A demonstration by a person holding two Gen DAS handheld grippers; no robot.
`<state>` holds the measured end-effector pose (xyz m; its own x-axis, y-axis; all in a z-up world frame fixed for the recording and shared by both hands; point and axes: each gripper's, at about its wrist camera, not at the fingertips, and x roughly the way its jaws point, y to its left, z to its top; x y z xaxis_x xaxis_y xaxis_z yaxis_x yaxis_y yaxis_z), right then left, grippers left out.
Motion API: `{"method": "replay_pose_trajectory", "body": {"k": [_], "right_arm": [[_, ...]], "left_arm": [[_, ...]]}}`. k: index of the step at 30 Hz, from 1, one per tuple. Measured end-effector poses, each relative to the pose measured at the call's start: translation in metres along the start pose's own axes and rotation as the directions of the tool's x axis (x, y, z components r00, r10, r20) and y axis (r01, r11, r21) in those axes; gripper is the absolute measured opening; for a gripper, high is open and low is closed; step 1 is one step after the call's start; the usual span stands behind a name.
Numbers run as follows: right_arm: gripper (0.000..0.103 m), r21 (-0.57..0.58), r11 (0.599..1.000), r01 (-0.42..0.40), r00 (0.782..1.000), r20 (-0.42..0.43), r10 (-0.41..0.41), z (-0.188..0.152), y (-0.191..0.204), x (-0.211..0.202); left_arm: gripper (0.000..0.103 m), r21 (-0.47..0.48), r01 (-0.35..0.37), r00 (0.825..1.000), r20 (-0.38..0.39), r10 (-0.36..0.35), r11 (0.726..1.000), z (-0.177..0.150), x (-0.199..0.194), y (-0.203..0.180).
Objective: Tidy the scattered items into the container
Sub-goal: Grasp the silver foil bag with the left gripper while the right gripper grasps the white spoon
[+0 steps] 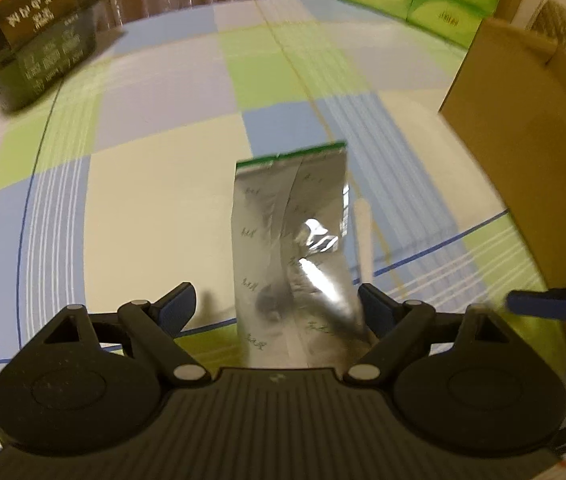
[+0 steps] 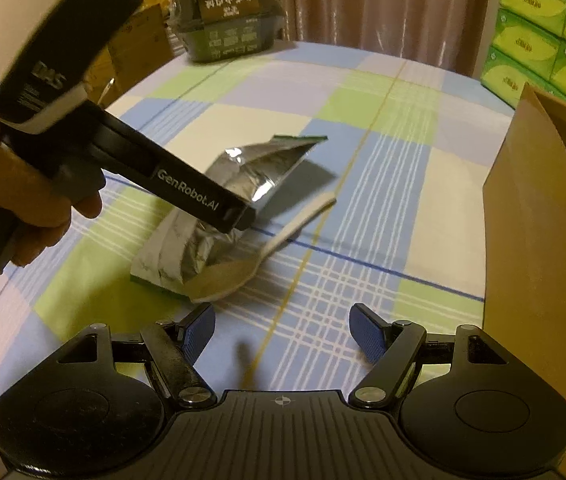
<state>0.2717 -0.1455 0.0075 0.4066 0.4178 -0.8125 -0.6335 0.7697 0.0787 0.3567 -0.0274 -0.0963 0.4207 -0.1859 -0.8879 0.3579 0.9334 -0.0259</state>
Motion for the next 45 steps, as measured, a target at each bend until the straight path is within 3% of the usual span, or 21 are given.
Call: {"method": "replay_pose_trajectory", "body": {"k": [2,4,7,17,18,19,21,25,28,30,33,36,45], "right_arm": [[0.072,0.005,1.0,0.004,1.0,-0.005,-0.004,-0.001,-0.003,0.002],[0.072,0.01,1.0,0.003,1.0,-0.005,-0.003,-0.001,-0.003,0.002],[0.072,0.028,1.0,-0.01,1.0,0.005,0.009,0.002,-0.002,0.002],[0.072,0.108,0.991,-0.081,0.996,0.034,0.078,0.014,0.024,0.014],[0.072,0.116,0.99,-0.082,0.996,0.035,0.078,0.015,0.026,0.017],[0.072,0.123,0.989,-0.08,0.996,0.034,0.076,0.017,0.027,0.021],[0.072,0.131,0.99,-0.059,0.998,0.022,0.056,0.019,0.028,0.03],[0.071,0.171,0.985,-0.038,0.999,-0.019,0.042,0.021,0.025,0.052],[0.07,0.128,0.992,-0.007,1.0,-0.008,0.008,0.023,0.031,0.058],[0.04,0.095,0.995,0.017,1.0,-0.002,-0.016,0.024,0.036,0.058],[0.02,0.053,0.998,0.035,0.999,-0.011,-0.034,0.022,0.041,0.057],[0.018,0.031,0.999,0.027,0.999,-0.03,-0.026,0.016,0.042,0.052],[0.011,-0.009,0.999,-0.033,0.993,-0.115,0.032,-0.026,0.036,0.015]], "left_arm": [[0.076,-0.011,0.012,1.0,-0.011,-0.012,1.0,-0.001,0.006,0.003],[0.049,-0.008,0.02,1.0,-0.019,-0.02,1.0,-0.001,0.006,0.005],[0.043,0.017,0.001,1.0,-0.024,0.0,1.0,-0.006,-0.001,0.009],[0.041,0.006,-0.13,0.989,-0.076,0.13,0.991,-0.048,-0.035,0.058],[0.043,-0.004,-0.125,0.989,-0.078,0.125,0.992,-0.052,-0.038,0.062],[0.056,-0.011,-0.122,0.99,-0.075,0.121,0.993,-0.054,-0.04,0.065],[0.07,-0.014,-0.13,0.989,-0.069,0.128,0.991,-0.057,-0.042,0.068],[0.069,-0.005,-0.13,0.989,-0.067,0.129,0.992,-0.059,-0.038,0.072],[0.068,-0.005,-0.124,0.99,-0.061,0.124,0.992,-0.059,-0.035,0.074],[0.063,0.006,-0.116,0.991,-0.061,0.116,0.993,-0.059,-0.031,0.072],[0.048,0.026,-0.091,0.993,-0.07,0.093,0.995,-0.061,-0.028,0.068],[0.043,0.06,-0.107,0.991,-0.072,0.111,0.992,-0.063,-0.03,0.059],[0.043,0.092,-0.032,0.994,-0.1,0.041,0.995,-0.103,-0.054,0.022]]}}
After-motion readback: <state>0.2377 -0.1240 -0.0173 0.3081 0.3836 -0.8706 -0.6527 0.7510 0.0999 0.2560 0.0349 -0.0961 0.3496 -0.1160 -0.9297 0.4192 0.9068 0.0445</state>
